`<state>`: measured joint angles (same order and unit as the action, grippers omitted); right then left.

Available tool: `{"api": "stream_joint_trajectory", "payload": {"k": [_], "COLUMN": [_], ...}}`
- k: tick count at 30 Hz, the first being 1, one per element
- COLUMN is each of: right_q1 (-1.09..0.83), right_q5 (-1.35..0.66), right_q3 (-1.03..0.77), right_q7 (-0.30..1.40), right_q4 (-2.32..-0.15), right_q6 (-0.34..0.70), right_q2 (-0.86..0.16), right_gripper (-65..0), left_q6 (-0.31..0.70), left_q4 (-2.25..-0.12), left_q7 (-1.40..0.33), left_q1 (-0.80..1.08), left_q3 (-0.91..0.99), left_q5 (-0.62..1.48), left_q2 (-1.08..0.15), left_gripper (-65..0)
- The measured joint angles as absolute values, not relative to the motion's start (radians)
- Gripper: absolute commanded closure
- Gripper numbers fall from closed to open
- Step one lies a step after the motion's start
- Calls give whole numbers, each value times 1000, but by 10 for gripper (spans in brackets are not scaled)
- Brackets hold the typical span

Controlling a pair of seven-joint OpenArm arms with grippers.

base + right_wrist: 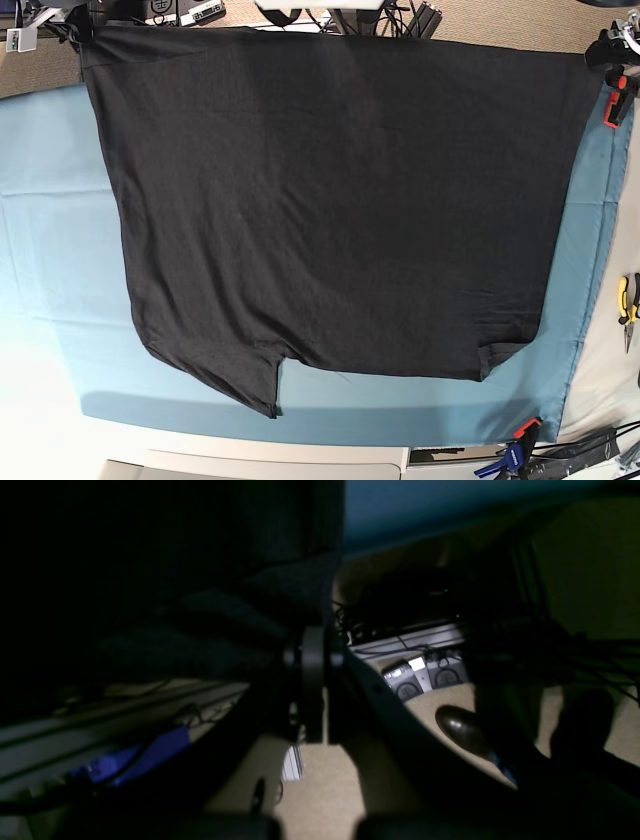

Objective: Fold the T-shirt properly
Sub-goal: 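Lift both shoulder corners and pull the shirt toward the robot, then lower the held shoulder edge back onto the shirt, folding it over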

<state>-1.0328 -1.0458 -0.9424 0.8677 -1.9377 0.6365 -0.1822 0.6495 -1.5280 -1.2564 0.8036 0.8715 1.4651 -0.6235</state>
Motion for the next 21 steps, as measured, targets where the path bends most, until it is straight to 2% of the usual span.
{"api": "stream_joint_trajectory", "payload": {"k": [11, 21], "right_q1": [-948, -840], "right_q5": [-1088, -1088], "right_q3": [-942, -943], "right_q7": [876, 880], "right_q4": [-1938, -1938], "right_q6": [659, 659], "right_q2": [-182, -182], "right_gripper": [0, 0], "left_q6": [654, 675], "left_q4": [-1599, -1611], "left_q7": [-1245, -1213], "left_q1": [797, 681], "left_q3": [872, 872], "left_q5": [1463, 1463], "left_q2": [-624, -624], "left_gripper": [0, 0]}}
